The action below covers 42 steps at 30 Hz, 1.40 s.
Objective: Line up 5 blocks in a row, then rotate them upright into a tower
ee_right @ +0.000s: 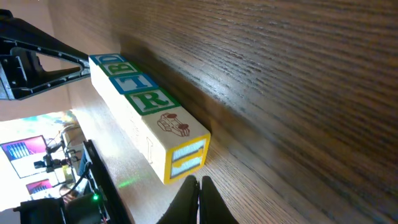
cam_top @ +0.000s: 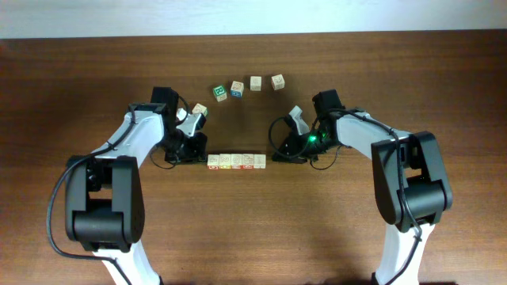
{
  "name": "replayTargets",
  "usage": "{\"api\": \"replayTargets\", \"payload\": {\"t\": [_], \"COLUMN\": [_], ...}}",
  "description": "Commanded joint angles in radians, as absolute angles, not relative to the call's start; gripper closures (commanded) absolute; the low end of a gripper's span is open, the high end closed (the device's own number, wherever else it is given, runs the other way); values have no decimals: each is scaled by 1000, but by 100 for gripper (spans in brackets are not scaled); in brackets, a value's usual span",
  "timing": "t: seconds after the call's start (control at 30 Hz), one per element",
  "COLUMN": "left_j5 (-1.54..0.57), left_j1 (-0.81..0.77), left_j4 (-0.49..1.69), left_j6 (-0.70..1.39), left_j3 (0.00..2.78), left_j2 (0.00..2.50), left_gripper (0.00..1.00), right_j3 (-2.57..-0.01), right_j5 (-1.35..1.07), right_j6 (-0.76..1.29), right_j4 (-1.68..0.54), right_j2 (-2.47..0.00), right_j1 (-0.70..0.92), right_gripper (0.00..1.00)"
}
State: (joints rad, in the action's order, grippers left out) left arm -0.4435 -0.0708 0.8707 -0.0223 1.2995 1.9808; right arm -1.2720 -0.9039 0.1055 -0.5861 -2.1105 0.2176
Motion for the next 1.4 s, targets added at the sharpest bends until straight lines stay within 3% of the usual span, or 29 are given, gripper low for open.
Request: {"api": "replayTargets", "payload": {"t": [0.0,0.67,1.37], "left_j5": [-482,-482,-483], "left_j1": [-72,-72,-72], "left_j4": [868,865,865], "left_j6": [-15,-15,-15], "left_j3": [1293,1293,1293], "left_j2": [1984,1984,1984], "left_gripper": [100,100,100], "right_j3": [-1266,-1253,-1272], "right_j5": [-919,-827,-950], "right_j6": [141,271,272], "right_j4": [-598,-558,-540], "right_j2": [-2114,-2114,-2035], "right_j1": [222,292,280], "right_gripper": [95,96,95]}}
